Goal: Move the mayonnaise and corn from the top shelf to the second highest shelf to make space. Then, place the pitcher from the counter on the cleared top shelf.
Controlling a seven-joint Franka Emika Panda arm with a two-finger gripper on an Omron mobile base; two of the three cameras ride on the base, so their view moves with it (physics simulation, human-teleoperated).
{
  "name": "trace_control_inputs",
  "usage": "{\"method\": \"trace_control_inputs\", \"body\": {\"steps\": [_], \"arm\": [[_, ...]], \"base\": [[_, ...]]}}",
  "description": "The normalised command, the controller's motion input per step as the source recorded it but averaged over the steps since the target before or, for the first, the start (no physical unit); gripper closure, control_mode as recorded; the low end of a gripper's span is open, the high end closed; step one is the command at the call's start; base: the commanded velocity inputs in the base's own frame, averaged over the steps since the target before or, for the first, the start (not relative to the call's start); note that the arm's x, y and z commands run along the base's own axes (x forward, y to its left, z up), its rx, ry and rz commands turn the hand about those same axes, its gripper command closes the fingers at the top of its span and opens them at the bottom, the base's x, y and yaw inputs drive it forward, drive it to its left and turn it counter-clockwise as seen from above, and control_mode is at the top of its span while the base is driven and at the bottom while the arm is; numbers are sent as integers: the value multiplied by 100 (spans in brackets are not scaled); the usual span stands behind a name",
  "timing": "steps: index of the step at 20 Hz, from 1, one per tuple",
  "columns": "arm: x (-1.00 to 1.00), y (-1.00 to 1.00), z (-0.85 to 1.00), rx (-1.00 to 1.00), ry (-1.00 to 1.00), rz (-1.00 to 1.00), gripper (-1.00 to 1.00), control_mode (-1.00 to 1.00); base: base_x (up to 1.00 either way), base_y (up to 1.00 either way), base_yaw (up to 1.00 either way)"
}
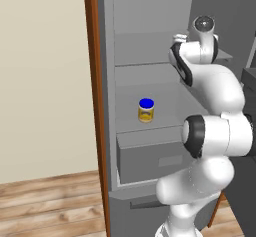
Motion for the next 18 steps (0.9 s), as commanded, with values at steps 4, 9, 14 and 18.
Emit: {"method": "trace_control_inputs", "body": {"steps": [4,9,14,18], "arm": [[49,0,0,0,0,0,-100,-100],[41,-2,-7,0,0,0,-100,-100],[26,-14,-20,0,1,-4,-100,-100],[9,-16,-34,0,5,-7,100,-100]], "base": [[0,0,0],[0,0,0],[0,0,0],[0,0,0]]}}
